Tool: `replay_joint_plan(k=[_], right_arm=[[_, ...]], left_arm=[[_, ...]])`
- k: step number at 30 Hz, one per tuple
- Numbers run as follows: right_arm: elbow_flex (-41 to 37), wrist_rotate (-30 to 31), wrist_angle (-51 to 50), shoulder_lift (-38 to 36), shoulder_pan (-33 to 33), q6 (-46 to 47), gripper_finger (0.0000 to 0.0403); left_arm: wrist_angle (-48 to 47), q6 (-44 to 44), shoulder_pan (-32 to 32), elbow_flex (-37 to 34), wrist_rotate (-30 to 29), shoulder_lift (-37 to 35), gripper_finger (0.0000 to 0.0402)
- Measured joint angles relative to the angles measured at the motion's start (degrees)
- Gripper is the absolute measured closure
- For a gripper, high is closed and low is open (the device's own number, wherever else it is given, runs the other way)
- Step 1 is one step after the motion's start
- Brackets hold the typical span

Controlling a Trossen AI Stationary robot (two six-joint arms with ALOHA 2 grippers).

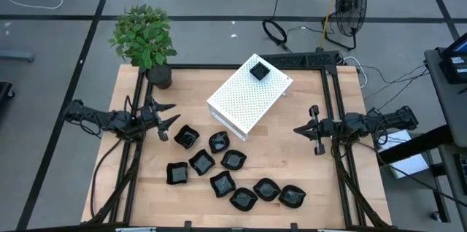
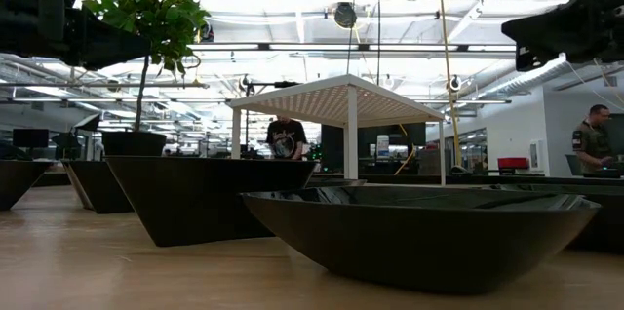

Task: Pick & Place Mini shaped plates
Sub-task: Put the black distorted square plate on the shelf

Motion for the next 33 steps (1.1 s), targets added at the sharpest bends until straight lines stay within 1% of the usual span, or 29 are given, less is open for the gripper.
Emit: replay_joint_plan(k=[24, 28, 32, 33], right_arm=[[-0.2, -0.1, 0.4, 0.0, 0.0, 0.9, 0.0403], [-0.2, -0.1, 0.4, 0.0, 0.0, 0.9, 0.0403], [-0.2, -0.1, 0.4, 0.0, 0.0, 0.9, 0.0403], [-0.2, -0.1, 0.4, 0.0, 0.0, 0.9, 0.0403]], left_arm=[[0.2, -0.6, 0.0, 0.0, 0.1, 0.0, 0.0190], [2.1, -10.8, 0.0, 0.0, 2.4, 0.0, 0.0190], [6.0, -17.6, 0.0, 0.0, 2.4, 0.0, 0.0190], [7.2, -18.5, 0.0, 0.0, 1.6, 0.0, 0.0190]])
